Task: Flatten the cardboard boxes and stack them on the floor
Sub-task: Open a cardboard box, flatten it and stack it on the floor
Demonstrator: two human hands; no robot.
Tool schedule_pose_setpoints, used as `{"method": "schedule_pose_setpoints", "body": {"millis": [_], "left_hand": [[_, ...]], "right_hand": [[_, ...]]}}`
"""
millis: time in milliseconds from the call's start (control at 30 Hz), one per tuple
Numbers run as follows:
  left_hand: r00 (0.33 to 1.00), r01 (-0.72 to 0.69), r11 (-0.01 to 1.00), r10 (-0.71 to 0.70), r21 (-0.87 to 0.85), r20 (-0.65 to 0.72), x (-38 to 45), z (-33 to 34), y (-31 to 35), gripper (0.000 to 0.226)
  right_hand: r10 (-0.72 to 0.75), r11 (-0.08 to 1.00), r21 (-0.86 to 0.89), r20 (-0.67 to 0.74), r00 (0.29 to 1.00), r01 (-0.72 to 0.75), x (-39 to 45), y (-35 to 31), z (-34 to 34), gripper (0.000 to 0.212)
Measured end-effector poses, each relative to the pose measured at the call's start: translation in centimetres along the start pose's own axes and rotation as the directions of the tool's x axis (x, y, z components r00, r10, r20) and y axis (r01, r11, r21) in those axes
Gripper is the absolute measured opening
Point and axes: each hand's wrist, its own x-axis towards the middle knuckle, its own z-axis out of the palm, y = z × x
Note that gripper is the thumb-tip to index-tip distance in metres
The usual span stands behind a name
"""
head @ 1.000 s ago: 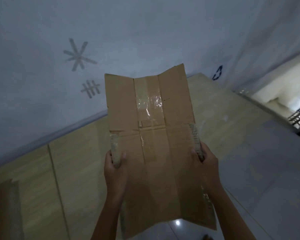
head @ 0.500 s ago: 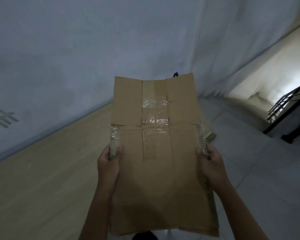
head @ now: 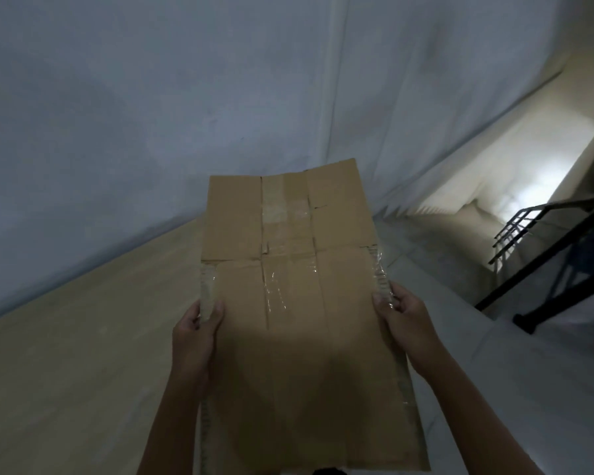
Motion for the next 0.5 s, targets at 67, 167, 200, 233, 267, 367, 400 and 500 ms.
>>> {"method": "schedule_pose_setpoints", "body": {"millis": [67,167,200,233,267,367,400,500], "left_hand": [[1.0,0.007,1.0,-0.007,0.019,-0.007,2.4,4.2,-0.3,0.023],[0.999,0.042,0.998,-0.041,0.054,-0.03,6.1,10.5,0.2,0.012],[0.998,0.048,0.997,-0.045,0.061,-0.042,7.3,12.4,0.3,0.013],[0.998,0.052,0.996,-0.049,0.075,-0.05,8.4,13.9,0.4,0.015],[0.997,0.051,0.995,-0.046,0.081,-0.054,9.8,15.6,0.4,0.018],[0.991,0.088,0.992,-0.078,0.088,-0.113,13.7,20.5,0.1,0.027],[0.988,0.095,0.992,-0.084,0.085,-0.127,14.8,21.9,-0.2,0.028],[0.971,0.135,0.99,-0.126,0.031,-0.205,18.0,27.3,-1.1,0.026]], "right_hand": [[0.014,0.999,-0.045,0.009,1.0,-0.013,4.5,-0.3,-2.1,0.018],[0.019,0.997,-0.074,-0.011,1.0,-0.019,11.4,-1.3,-5.0,0.017],[0.021,0.996,-0.083,-0.006,1.0,-0.021,13.6,-1.4,-5.7,0.017],[0.021,0.996,-0.091,0.002,1.0,-0.021,15.4,-1.8,-6.0,0.017],[0.027,0.994,-0.104,0.014,1.0,-0.026,17.8,-1.9,-6.4,0.017],[0.058,0.99,-0.134,0.049,0.997,-0.051,25.4,-1.0,-7.4,0.014],[0.05,0.987,-0.156,0.066,0.997,-0.039,27.8,-0.6,-7.6,0.015],[0.064,0.978,-0.206,0.165,0.984,-0.028,36.6,1.0,-8.5,0.022]]}}
